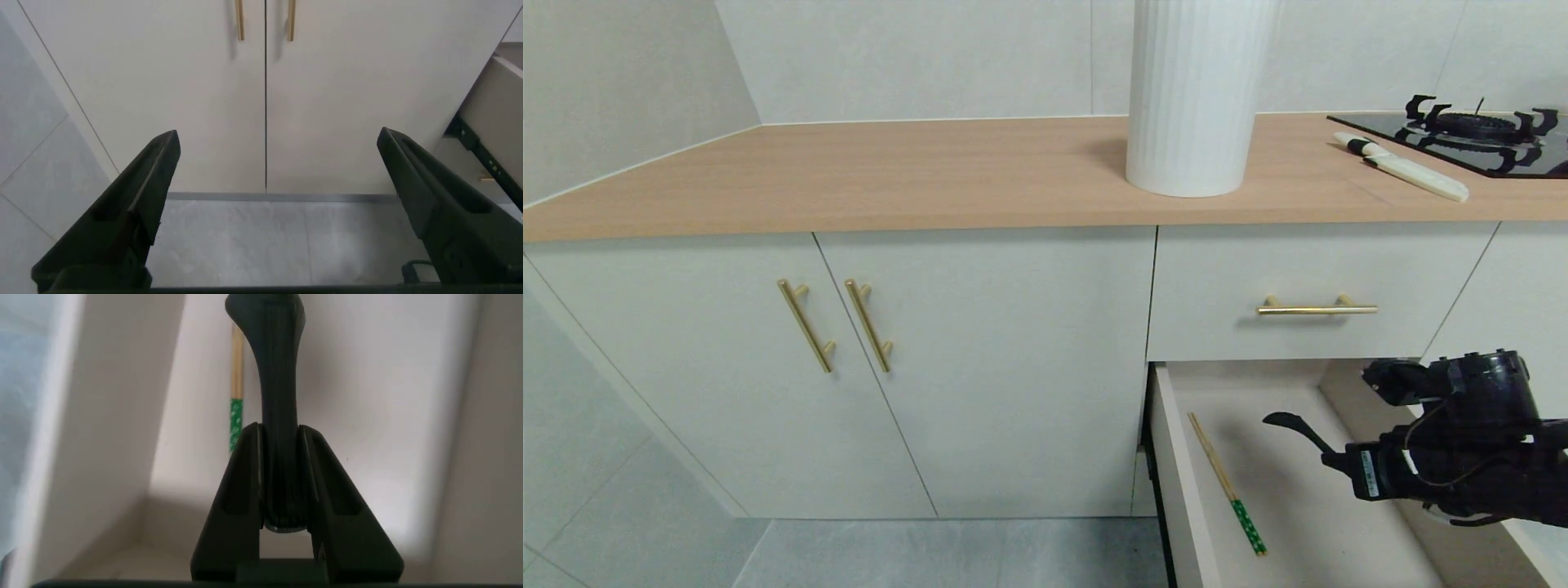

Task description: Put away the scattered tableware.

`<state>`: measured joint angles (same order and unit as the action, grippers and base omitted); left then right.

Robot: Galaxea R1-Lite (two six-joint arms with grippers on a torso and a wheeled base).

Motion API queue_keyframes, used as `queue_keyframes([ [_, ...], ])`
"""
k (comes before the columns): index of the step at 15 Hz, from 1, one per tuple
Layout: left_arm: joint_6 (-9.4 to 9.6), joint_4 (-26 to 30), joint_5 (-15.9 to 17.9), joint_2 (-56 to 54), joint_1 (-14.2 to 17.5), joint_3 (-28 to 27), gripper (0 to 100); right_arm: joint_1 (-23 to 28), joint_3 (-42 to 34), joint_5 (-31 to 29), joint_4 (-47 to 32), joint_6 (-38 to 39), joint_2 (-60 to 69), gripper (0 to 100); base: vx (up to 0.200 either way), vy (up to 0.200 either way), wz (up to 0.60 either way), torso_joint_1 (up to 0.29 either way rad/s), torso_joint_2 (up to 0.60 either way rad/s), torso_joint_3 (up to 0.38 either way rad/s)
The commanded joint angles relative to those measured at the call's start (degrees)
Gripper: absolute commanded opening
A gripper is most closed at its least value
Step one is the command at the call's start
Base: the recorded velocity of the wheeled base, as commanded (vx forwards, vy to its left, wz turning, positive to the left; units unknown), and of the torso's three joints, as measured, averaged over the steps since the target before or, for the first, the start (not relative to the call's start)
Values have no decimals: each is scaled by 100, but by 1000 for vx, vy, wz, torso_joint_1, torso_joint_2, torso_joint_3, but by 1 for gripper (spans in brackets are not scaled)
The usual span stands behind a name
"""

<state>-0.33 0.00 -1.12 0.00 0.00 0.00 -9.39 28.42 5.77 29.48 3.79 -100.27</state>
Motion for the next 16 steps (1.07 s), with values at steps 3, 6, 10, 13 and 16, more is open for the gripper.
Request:
queue_keyframes([
  [3,-2,0,-2,0,0,0,100,-2,-91,-260,594,34,-1258,0,0,0,0,0,0,0],
  [6,-2,0,-2,0,0,0,100,-11,-187,-462,1500,43,-2093,0,0,0,0,0,0,0],
  [10,-2,0,-2,0,0,0,100,-107,-416,-858,3029,43,-3043,0,0,0,0,0,0,0],
  [13,-2,0,-2,0,0,0,100,-239,-416,-1253,3407,43,-3412,0,0,0,0,0,0,0],
  [16,-2,0,-2,0,0,0,100,-239,-425,-1280,3556,43,-3464,0,0,0,0,0,0,0],
])
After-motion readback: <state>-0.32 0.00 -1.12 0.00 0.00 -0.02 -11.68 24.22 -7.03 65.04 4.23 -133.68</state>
